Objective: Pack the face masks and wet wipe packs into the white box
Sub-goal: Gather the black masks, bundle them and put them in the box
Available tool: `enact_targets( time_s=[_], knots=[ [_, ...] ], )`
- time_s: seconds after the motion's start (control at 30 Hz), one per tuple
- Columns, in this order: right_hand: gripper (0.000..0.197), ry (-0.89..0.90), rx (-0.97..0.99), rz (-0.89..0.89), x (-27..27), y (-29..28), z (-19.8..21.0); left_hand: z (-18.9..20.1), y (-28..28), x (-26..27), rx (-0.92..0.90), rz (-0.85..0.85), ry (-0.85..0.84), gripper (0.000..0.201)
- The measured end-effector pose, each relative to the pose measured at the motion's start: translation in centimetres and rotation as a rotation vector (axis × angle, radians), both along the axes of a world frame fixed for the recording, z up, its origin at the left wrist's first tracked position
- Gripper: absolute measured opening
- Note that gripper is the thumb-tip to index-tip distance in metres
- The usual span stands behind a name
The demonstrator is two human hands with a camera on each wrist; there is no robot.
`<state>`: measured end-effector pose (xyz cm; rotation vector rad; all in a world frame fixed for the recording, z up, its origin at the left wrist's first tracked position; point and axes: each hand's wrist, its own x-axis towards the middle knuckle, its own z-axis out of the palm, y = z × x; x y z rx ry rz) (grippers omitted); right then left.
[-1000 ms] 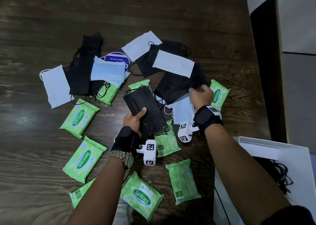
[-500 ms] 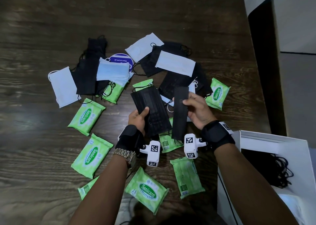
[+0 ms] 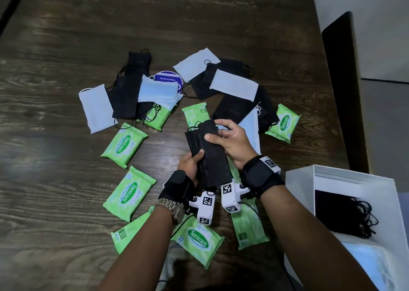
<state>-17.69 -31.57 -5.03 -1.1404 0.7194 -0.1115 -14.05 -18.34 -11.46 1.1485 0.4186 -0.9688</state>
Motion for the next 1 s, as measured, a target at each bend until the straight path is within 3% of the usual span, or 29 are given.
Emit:
enact_targets(
  time_s=[0.17,0.43,0.6,0.8,1.0],
  knots=[
    [0.053,0.177,-0.238,0.003,-0.5,0.8,-1.2,0.4,0.6,0.1,-0.017,-0.003,-0.017,0.037],
    [0.015,0.136,-0.167,0.122,-1.5,1.4,-1.0,0.2,1.5,0.1,0.05,-0.042,-0.143,0.026],
    [0.032,0.134,-0.215,0.164,-1.9,2.6,-1.1,-0.1,1.5,0.1,0.172,-0.094,-0.284,0.014],
    [0.05,0.203,-0.406,0.18,-2.1,3.3,-1.6,-0.2,1.3,-0.1,0.207,-0.087,-0.259,0.021],
    [0.036,0.209,-0.561,0.115,-1.9,3.1,-2.2,0.6,1.3,-0.1,0.157,-0.012,-0.16,0.015]
  ],
)
